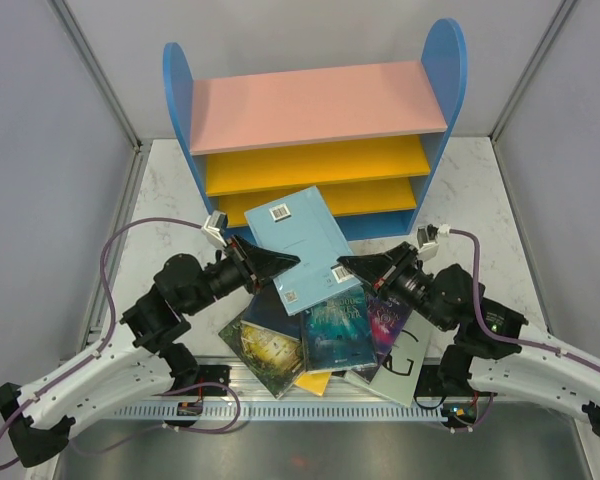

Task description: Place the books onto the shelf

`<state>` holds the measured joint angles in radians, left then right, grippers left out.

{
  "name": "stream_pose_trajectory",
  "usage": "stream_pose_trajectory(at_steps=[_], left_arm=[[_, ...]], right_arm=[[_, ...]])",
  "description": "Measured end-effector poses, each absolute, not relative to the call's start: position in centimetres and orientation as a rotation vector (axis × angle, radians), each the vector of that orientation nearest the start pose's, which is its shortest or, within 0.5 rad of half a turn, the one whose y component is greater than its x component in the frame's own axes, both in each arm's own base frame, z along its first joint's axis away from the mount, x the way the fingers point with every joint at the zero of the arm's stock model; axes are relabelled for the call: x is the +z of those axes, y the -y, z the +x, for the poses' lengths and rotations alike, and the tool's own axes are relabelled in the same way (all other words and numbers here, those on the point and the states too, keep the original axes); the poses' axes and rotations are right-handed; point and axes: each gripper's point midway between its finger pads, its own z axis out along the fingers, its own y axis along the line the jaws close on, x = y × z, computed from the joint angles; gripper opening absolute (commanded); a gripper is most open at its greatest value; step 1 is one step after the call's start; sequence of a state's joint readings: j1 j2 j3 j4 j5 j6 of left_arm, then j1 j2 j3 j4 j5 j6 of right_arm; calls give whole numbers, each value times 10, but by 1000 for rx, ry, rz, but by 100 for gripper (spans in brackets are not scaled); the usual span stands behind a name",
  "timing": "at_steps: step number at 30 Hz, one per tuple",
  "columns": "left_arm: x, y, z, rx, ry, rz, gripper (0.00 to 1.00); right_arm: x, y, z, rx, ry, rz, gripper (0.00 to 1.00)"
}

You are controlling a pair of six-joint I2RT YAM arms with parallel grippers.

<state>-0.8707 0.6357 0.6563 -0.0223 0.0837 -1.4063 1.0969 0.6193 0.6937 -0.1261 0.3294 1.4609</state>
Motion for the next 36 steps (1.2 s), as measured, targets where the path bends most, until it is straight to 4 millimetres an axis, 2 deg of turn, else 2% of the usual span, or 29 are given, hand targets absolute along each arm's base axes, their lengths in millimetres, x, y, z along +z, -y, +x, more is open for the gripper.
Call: stream_pose_trajectory(at_steps=[8, 12, 16, 20, 22, 24, 26, 27, 29, 32, 36], left_arm=[[343, 268, 165, -1699, -1864, -428, 28], [349, 272, 169, -1685, -1865, -407, 28], [351, 277, 173, -1666, -1872, -384, 33], [350, 284, 181, -1620, -1891, -336, 35], [346, 289, 187, -1595, -1913, -307, 36], [341, 297, 190, -1578, -1947, -275, 41], [337, 307, 195, -1568, -1983, -243, 60], [339, 311, 196, -1571, -1992, -220, 72], [332, 318, 201, -1558, -2025, -197, 84], [330, 322, 200, -1566, -2044, -174, 95], [332, 321, 198, -1579, -2043, -162, 96]], right_arm=[[344, -243, 197, 1565, -1757, 665, 0], [351, -236, 210, 1579, -1730, 664, 0], [353, -229, 221, 1598, -1713, 671, 0], [356, -212, 241, 1570, -1663, 721, 0], [356, -193, 258, 1515, -1615, 781, 0], [352, -172, 277, 1446, -1570, 851, 0], [348, -149, 293, 1383, -1527, 922, 0], [347, -142, 298, 1365, -1512, 945, 0], [345, -128, 306, 1338, -1487, 987, 0], [343, -112, 315, 1322, -1462, 1027, 0], [339, -90, 326, 1296, -1432, 1083, 0]])
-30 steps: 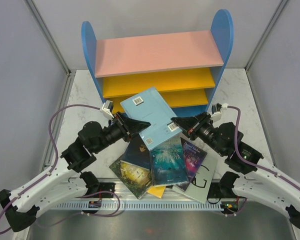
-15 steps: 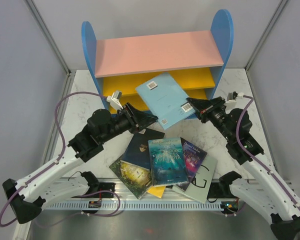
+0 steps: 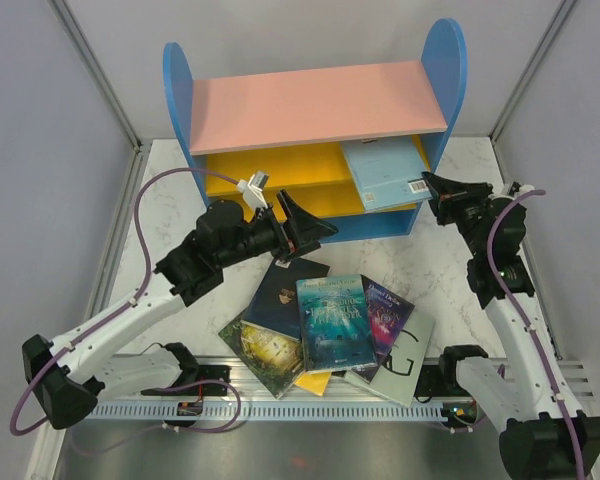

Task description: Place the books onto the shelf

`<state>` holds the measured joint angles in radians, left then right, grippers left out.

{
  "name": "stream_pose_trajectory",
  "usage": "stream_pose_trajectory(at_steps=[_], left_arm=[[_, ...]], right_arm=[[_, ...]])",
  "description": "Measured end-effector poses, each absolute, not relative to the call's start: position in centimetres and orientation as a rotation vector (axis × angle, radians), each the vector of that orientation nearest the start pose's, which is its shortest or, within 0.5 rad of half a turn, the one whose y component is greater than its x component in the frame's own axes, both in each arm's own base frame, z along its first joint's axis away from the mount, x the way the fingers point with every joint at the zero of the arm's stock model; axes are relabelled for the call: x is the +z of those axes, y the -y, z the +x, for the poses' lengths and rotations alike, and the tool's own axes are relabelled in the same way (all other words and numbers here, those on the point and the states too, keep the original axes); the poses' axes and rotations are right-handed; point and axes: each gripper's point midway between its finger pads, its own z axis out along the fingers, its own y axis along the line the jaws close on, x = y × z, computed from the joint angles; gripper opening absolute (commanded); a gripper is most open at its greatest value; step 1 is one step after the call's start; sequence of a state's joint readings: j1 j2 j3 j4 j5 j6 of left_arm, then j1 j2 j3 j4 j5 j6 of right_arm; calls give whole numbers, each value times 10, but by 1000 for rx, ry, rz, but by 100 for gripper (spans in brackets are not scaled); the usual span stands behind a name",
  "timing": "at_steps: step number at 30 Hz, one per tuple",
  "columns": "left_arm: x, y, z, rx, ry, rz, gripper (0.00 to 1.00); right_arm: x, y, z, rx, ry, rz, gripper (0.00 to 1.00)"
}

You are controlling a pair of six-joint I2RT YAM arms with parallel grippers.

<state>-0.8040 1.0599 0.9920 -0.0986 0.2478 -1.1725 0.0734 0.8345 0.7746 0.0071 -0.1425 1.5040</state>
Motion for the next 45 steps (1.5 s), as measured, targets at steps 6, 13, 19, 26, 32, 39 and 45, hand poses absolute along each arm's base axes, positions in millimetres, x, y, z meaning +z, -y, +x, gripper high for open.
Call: stream_pose_trajectory(at_steps=[6, 13, 19, 26, 32, 39, 45], left_arm=[[331, 308, 183, -1600, -2021, -148, 96], [323, 292, 167, -1611, -2007, -148, 96], [314, 286, 162, -1601, -2022, -154, 96], [312, 285, 162, -1594, -2032, -158, 96], [308, 286, 165, -1585, -2044, -165, 96], [299, 290, 168, -1571, -2077, -171, 95], [299, 290, 167, -1572, -2080, -169, 95]], right_arm=[[320, -64, 347, 1232, -1415, 1192, 0], [310, -60, 374, 1211, -1432, 1222, 12], [304, -65, 377, 1217, -1469, 1211, 82], [304, -70, 362, 1234, -1487, 1173, 86], [304, -75, 350, 1253, -1510, 1145, 77], [305, -80, 345, 1263, -1536, 1109, 53], [298, -93, 347, 1275, -1572, 1102, 0]])
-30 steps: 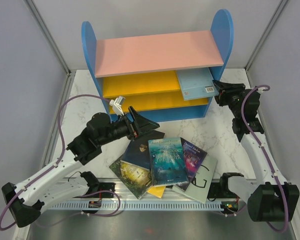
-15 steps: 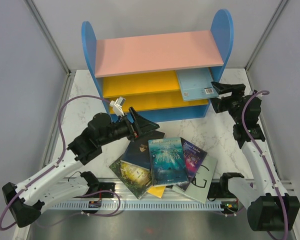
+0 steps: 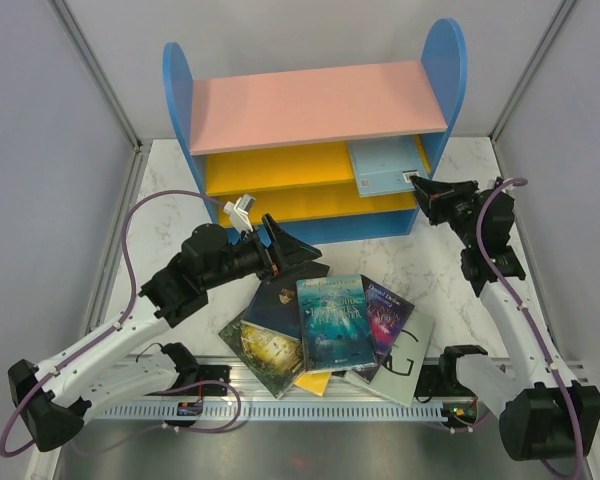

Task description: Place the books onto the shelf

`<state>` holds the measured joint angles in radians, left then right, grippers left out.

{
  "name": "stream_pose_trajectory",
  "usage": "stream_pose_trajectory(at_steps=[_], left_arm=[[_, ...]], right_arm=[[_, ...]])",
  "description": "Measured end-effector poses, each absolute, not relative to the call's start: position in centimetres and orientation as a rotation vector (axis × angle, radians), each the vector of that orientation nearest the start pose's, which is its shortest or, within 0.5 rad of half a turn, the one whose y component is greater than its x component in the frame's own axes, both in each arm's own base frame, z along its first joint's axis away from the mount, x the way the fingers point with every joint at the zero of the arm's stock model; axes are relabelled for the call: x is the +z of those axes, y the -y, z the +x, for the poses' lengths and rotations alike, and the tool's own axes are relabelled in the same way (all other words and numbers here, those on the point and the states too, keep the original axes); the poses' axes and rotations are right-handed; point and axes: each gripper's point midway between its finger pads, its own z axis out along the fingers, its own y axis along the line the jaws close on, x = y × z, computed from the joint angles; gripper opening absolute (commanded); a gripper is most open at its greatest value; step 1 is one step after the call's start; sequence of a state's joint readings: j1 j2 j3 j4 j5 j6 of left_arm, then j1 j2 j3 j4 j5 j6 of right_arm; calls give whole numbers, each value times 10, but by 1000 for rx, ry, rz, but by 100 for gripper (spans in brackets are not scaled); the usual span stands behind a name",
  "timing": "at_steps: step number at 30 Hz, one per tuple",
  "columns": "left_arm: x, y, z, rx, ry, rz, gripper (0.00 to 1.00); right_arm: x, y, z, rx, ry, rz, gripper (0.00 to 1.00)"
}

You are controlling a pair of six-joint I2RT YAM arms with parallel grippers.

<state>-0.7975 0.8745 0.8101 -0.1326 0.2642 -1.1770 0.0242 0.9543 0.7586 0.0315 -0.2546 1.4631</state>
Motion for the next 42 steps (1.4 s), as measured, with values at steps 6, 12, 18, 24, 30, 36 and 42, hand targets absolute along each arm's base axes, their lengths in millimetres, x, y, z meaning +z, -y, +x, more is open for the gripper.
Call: stream_pose_trajectory(at_steps=[6, 12, 18, 24, 30, 36, 42], left_arm=[[299, 290, 167, -1573, -2079, -169, 94], [306, 285, 163, -1585, -2054, -163, 94], [306, 280, 160, -1579, -2057, -169, 94], [306, 273, 157, -1565, -2063, -176, 95], [305, 266, 154, -1552, -2065, -180, 95], [301, 263, 153, -1537, -2077, -183, 95], [276, 255, 150, -1433, -2171, -151, 94]], right_arm=[[295, -105, 355, 1286, -1574, 1094, 0], [296, -107, 358, 1255, -1538, 1143, 0], [302, -110, 369, 1206, -1499, 1224, 0], [300, -117, 384, 1179, -1491, 1259, 8], [316, -114, 383, 1218, -1426, 1266, 80], [289, -109, 367, 1126, -1509, 1300, 98], [275, -110, 344, 1072, -1618, 1250, 98]])
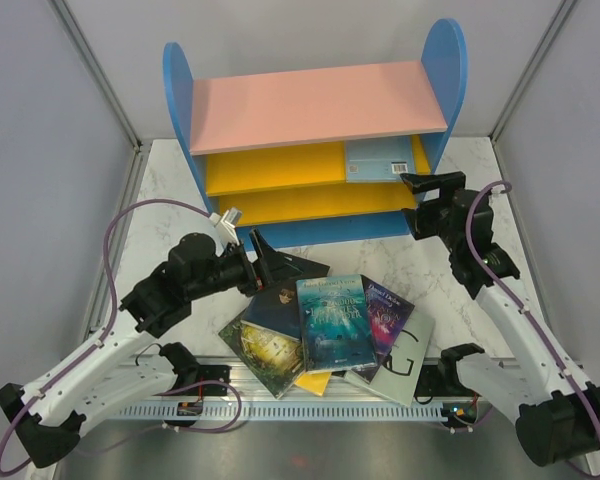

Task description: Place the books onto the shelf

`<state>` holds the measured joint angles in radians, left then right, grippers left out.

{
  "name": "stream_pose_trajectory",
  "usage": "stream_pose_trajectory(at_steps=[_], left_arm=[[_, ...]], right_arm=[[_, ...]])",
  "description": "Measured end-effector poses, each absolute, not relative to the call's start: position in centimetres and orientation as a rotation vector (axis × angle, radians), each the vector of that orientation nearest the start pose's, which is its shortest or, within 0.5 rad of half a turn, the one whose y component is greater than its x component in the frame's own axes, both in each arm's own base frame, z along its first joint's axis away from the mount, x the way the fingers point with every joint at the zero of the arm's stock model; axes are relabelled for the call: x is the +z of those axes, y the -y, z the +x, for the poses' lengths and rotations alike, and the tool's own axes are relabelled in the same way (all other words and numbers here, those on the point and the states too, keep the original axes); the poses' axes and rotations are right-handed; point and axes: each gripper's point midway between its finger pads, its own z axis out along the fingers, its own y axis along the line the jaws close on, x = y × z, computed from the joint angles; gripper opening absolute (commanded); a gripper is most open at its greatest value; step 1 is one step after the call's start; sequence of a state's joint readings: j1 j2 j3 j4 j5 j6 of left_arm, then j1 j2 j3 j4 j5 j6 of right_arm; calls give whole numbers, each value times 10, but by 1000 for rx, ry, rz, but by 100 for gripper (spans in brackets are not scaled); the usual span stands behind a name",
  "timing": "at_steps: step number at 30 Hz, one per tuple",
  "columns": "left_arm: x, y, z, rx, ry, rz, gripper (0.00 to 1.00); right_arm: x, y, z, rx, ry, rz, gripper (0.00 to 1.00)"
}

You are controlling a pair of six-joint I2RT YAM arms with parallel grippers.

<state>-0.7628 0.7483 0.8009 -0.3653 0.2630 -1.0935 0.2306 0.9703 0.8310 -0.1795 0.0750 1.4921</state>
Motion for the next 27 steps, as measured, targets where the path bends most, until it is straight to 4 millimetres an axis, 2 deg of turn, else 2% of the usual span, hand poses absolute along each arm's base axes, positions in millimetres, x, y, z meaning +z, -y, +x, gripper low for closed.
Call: stream_pose_trajectory(at_steps=[3, 5, 7, 10, 12, 14, 16, 20, 27], left_arm=[[254, 252, 146, -1357, -2249, -101, 94], [235, 251, 143, -1320, -2305, -70, 95], [203, 249, 137, -1268, -2395, -56, 96], [154, 239, 125, -1192, -2526, -59, 98], [128, 233, 116, -1150, -2608, -67, 98], [111, 232, 110, -1143, -2653, -67, 98], [95, 233, 105, -1155, -2686, -63, 98], [73, 237, 97, -1221, -2713, -64, 98], [80, 261, 100, -1440, -2629, -51, 99]], right_arm=[[275, -116, 325, 1087, -1681, 1164, 98], [267, -124, 311, 1116, -1730, 1090, 98], [239, -139, 295, 1151, -1840, 1020, 96], [173, -163, 265, 1142, -2080, 957, 96], [130, -178, 234, 1105, -2258, 909, 94], [110, -188, 209, 1085, -2366, 849, 94], [100, -194, 193, 1085, -2421, 791, 93], [100, -200, 179, 1130, -2412, 719, 92], [100, -206, 168, 1206, -2366, 667, 90]])
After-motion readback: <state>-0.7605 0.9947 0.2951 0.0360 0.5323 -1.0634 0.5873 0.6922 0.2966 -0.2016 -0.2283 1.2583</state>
